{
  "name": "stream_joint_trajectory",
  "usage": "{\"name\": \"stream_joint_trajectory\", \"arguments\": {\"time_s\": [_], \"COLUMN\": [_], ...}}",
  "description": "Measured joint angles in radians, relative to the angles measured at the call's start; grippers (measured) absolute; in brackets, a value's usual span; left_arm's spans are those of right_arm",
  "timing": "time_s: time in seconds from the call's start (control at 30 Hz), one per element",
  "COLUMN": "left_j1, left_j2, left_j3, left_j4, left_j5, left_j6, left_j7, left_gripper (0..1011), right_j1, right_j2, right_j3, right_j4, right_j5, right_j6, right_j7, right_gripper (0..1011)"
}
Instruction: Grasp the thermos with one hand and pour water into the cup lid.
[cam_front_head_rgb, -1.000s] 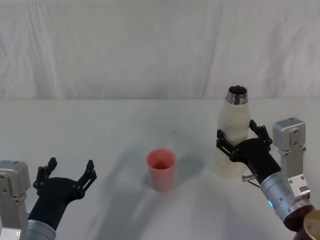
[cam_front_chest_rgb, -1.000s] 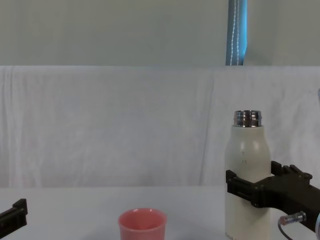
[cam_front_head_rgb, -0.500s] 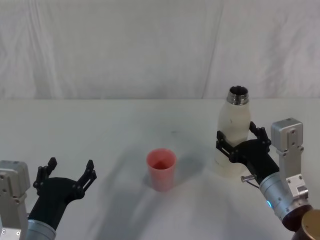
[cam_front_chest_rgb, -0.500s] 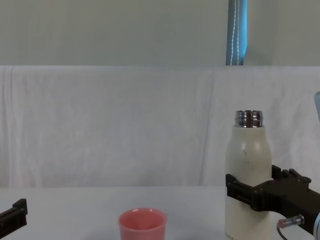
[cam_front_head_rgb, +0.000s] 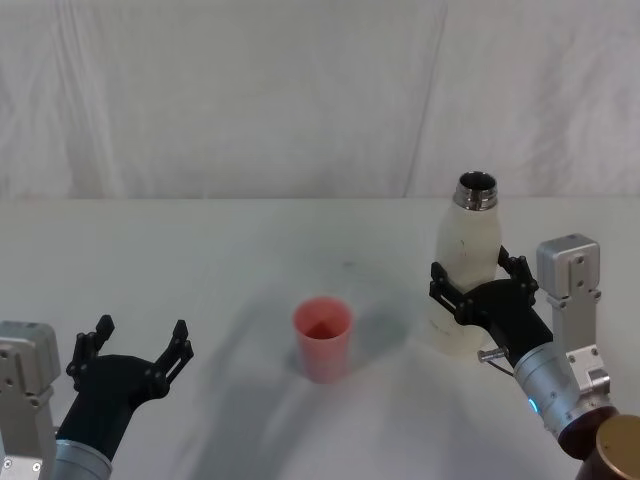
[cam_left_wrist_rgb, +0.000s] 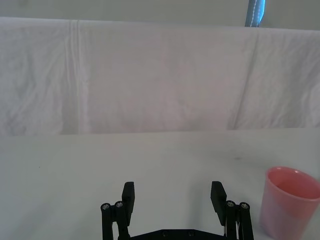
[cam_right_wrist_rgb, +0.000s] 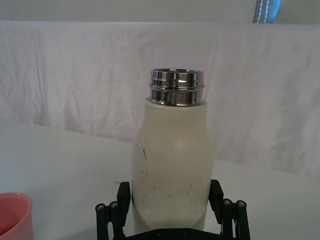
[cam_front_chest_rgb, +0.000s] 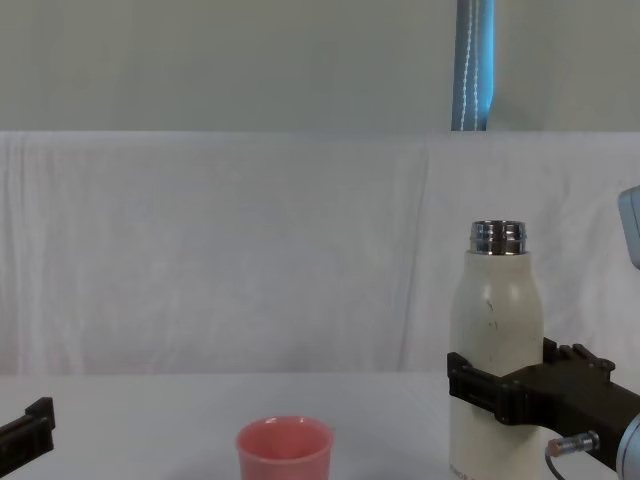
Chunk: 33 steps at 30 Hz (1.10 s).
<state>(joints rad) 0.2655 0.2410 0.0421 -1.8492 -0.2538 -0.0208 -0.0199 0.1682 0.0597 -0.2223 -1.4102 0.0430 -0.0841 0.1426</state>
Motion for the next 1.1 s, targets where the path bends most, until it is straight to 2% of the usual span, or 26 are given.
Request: {"name": "stream_joint_trajectory", "arguments": {"time_s": [0.7, 0.83, 1.1], "left_j1": [0.0, 0.0, 0.0], "left_j2": [0.0, 0.0, 0.0], "left_j3": [0.0, 0.0, 0.0], "left_j4": [0.0, 0.0, 0.0], "left_j5": [0.0, 0.0, 0.0], "left_j6": [0.0, 0.0, 0.0], "left_j7": [0.0, 0.0, 0.0], "left_gripper": [1001, 1001, 1001], "right_j1": [0.005, 0.005, 0.004], "right_j2": [0.002, 0.002, 0.002], "right_j3": [-0.003, -0.003, -0.003], "right_j4": [0.005, 0.005, 0.004], "right_j5": [-0.002, -0.002, -0.002], "right_j6": [0.002, 0.001, 0.001], "right_j7": [0.003, 0.004, 0.005], "right_gripper": [1000, 959, 950]}}
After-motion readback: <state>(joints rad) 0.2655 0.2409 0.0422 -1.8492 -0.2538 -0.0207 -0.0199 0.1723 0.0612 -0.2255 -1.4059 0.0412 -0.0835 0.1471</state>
